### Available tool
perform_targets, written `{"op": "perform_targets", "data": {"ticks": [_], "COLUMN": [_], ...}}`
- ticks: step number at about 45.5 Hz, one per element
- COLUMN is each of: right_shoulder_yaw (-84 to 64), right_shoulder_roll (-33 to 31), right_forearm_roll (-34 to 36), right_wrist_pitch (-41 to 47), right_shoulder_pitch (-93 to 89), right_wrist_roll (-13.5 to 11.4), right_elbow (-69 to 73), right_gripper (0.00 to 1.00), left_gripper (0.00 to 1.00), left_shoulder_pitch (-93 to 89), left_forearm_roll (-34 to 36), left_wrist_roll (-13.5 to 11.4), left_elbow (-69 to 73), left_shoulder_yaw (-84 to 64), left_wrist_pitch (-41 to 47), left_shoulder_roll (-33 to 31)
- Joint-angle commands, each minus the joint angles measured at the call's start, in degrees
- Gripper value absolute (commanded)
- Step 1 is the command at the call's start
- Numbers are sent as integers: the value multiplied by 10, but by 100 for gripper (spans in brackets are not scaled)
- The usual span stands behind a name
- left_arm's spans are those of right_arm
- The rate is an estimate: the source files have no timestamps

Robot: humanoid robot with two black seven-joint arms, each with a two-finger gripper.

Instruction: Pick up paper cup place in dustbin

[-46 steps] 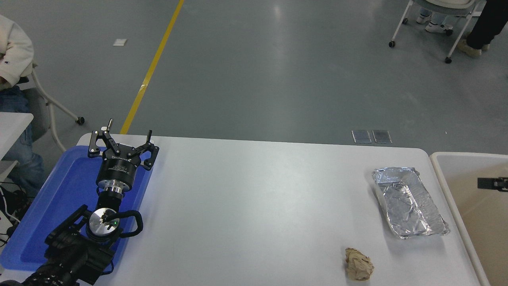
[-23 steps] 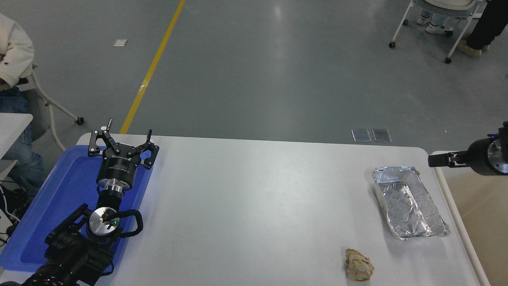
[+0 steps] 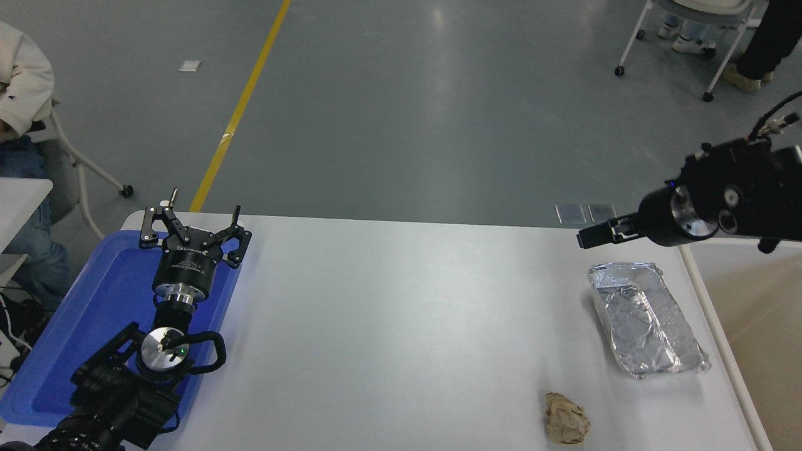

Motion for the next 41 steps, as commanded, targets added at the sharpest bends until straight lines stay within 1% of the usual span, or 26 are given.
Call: {"op": "perform_targets", "data": {"ticks": [1,5,8,20,23,29,32,36,38,41], "right_shoulder_yaw": [-14,1,14,45,44,32,28,2,-7,-22], "right_shoulder_roll": [91,99,107,145,157,181,187,189,189,186], "right_forearm_roll": [37,42,59,228,265,314,336,365,362,359], "right_wrist_pitch": [20,48,65,146,155,158,158,159,164,192], "right_shoulder_pitch": [66,78,88,114,116,114,114,116,121,134], "right_wrist_roll": [2,2,2,-1,-2,-3,-11,-35,-39,-37], "right_elbow": [37,55,62,61,57,55,54,53,56,58], "right_gripper": [100,100,100,100,100,100,100,100,100,100], "left_gripper": [100,100,100,100,100,100,100,100,100,100], "left_shoulder_pitch": [0,0,0,0,0,0,0,0,0,0], "left_forearm_roll": [0,0,0,1,1,1,1,1,1,1], "left_wrist_roll": [0,0,0,1,1,1,1,1,1,1], "left_elbow": [0,0,0,0,0,0,0,0,0,0], "left_shoulder_yaw": [0,0,0,1,1,1,1,1,1,1], "left_wrist_pitch": [0,0,0,0,-1,-1,-1,-1,-1,-1], "left_shoulder_roll": [0,0,0,0,0,-1,-1,0,-1,-1]}}
